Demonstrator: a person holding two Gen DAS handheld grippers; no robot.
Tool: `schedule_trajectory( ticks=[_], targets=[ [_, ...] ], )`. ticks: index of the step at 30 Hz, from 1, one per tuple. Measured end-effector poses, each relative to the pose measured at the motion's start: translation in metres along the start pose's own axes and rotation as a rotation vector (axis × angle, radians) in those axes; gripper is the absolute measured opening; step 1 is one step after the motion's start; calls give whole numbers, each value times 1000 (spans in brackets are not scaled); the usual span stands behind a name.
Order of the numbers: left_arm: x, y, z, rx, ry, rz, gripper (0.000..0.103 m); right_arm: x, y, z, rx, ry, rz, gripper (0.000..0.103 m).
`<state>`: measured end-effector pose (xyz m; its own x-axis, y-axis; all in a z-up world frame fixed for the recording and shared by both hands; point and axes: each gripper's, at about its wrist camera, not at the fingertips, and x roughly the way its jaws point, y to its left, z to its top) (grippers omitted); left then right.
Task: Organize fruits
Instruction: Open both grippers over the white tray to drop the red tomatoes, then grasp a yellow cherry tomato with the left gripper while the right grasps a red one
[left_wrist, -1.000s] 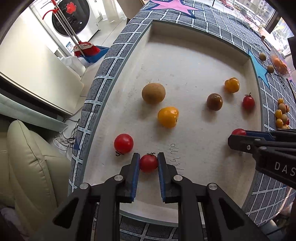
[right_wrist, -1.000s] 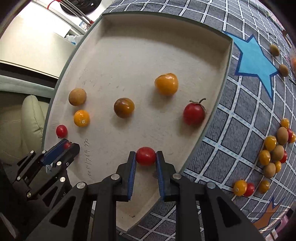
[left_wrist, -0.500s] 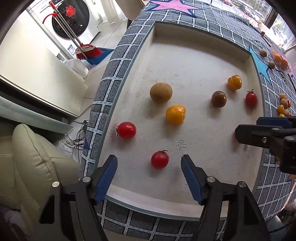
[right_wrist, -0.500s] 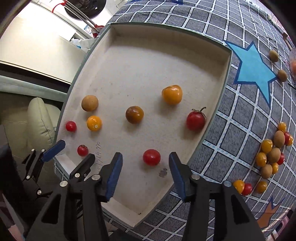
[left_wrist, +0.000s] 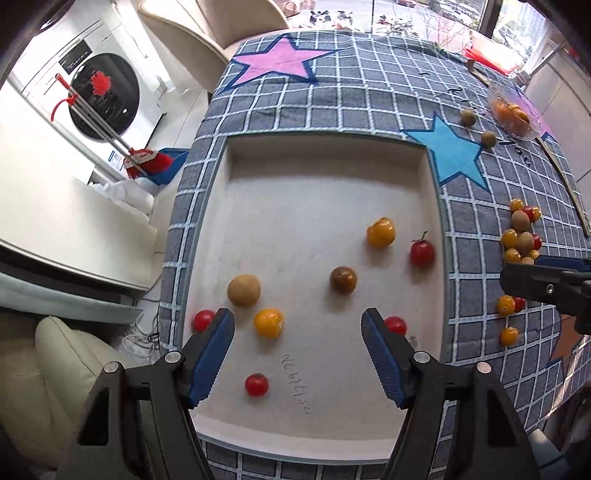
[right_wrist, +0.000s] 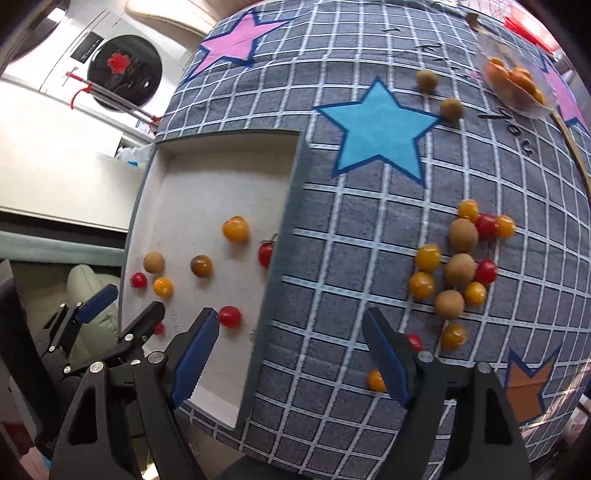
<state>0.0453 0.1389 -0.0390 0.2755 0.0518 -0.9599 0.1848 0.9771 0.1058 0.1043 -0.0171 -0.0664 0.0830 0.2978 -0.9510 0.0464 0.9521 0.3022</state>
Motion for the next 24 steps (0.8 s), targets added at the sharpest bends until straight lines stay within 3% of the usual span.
schedule_trajectory(
  ticks=[7,12,18,24],
  targets=[
    [-8,-68,31,140,-25,-80,72,-27,-96,-11,191,-37,-102,82],
    [9,-121,41,246,11,-128,72,-26,-142,-33,252,-20,-151,82],
    [37,-163,39,335,69,-149,72,-17,-154,-50,206,-10,-175,82],
    [49,-180,42,354,85,-168,72,-10,-155,-52,158,-21,-172,73]
  ],
)
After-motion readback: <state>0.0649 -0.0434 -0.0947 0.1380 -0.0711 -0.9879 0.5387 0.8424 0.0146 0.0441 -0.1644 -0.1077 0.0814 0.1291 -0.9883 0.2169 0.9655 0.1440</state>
